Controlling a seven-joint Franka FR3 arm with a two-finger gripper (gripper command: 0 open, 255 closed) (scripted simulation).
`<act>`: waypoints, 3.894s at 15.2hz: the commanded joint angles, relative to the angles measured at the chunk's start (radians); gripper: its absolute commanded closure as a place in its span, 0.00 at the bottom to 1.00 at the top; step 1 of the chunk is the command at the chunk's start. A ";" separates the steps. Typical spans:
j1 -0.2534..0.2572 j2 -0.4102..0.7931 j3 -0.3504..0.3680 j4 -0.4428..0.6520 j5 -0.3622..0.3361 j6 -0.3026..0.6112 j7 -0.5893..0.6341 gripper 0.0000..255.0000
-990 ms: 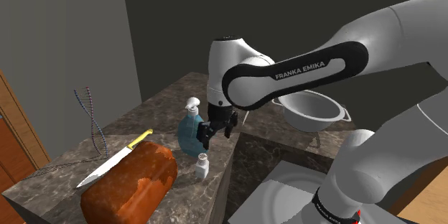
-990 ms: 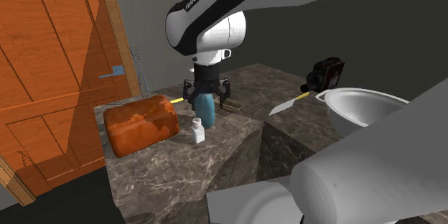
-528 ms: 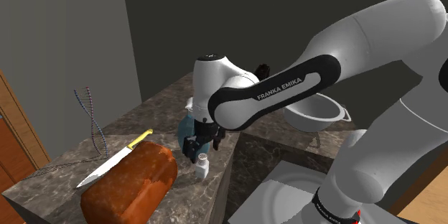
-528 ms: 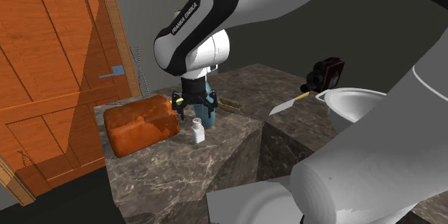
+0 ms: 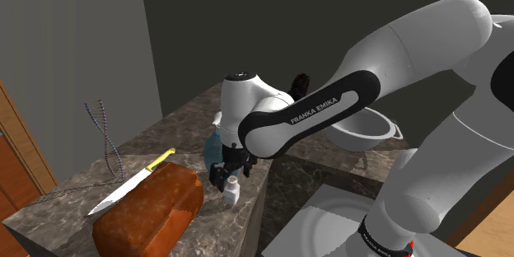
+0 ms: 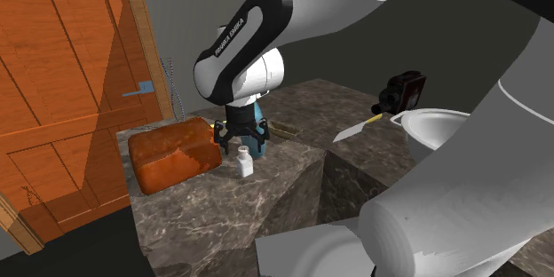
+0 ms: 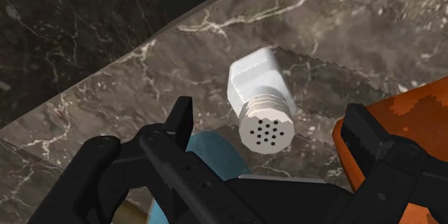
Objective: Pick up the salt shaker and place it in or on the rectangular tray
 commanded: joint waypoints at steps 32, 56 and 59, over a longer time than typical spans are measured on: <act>0.007 -0.123 -0.045 0.160 0.028 -0.277 -0.030 1.00; -0.180 0.259 -0.247 0.704 -0.143 -0.470 -0.328 1.00; -0.180 0.261 -0.247 0.666 -0.144 -0.430 -0.328 1.00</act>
